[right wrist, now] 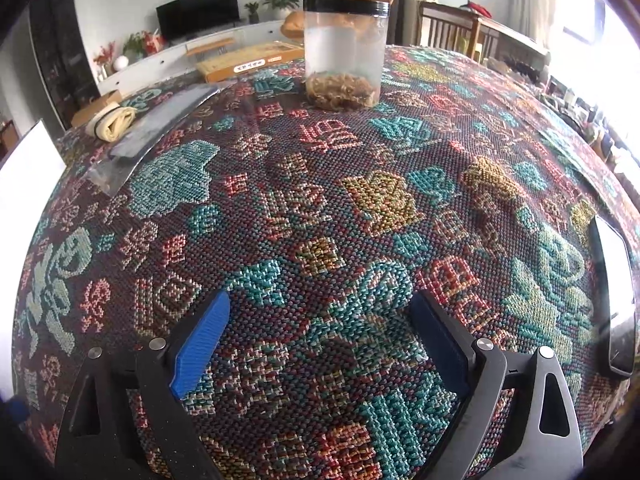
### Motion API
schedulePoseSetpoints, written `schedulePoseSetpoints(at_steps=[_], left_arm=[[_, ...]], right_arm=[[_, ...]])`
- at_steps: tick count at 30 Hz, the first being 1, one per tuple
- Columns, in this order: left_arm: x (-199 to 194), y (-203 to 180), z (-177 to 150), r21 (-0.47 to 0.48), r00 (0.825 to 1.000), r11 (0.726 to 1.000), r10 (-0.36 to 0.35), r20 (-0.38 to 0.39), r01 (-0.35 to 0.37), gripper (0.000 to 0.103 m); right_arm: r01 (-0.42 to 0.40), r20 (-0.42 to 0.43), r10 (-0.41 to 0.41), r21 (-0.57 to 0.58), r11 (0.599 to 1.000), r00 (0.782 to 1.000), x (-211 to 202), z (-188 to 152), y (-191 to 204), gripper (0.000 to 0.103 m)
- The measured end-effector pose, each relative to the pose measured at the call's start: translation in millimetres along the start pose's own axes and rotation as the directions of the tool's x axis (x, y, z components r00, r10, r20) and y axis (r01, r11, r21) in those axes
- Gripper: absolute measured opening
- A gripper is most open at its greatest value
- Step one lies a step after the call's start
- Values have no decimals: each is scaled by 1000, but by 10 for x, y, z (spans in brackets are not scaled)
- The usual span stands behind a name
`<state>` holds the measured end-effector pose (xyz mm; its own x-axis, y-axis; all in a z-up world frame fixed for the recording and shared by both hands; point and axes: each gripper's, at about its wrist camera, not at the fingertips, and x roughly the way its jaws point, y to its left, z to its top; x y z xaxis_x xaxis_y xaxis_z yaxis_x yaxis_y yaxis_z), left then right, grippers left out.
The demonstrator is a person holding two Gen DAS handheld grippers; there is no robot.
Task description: Organize soft objects
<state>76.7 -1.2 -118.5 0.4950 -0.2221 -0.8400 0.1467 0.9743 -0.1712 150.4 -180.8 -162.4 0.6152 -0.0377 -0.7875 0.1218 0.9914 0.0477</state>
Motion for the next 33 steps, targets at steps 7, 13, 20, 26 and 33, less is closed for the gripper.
schedulePoseSetpoints(at_steps=[7,13,20,26,33], left_arm=[[71,339,1068,-120,998,991,-59,-2,59,101],[622,939,2279,-328,996,942,-86,-10,78,101],[1457,1331,3108,-312,989,939,126,-81,-145,100],[1985,1550,3146,-247,951,921,271,-150,-302,100],[1860,1089,2850,44,970,971,238,-39,-236,32]], right_arm=[[2,-2,-2,-3,1000,1000,0,4,5,95],[2,-3,-2,-3,1000,1000,6,10,6,95],[0,-6,0,-6,1000,1000,11,15,10,96],[1,-9,-1,-12,1000,1000,15,14,23,97],[1,-10,-1,-11,1000,1000,19,16,38,97]])
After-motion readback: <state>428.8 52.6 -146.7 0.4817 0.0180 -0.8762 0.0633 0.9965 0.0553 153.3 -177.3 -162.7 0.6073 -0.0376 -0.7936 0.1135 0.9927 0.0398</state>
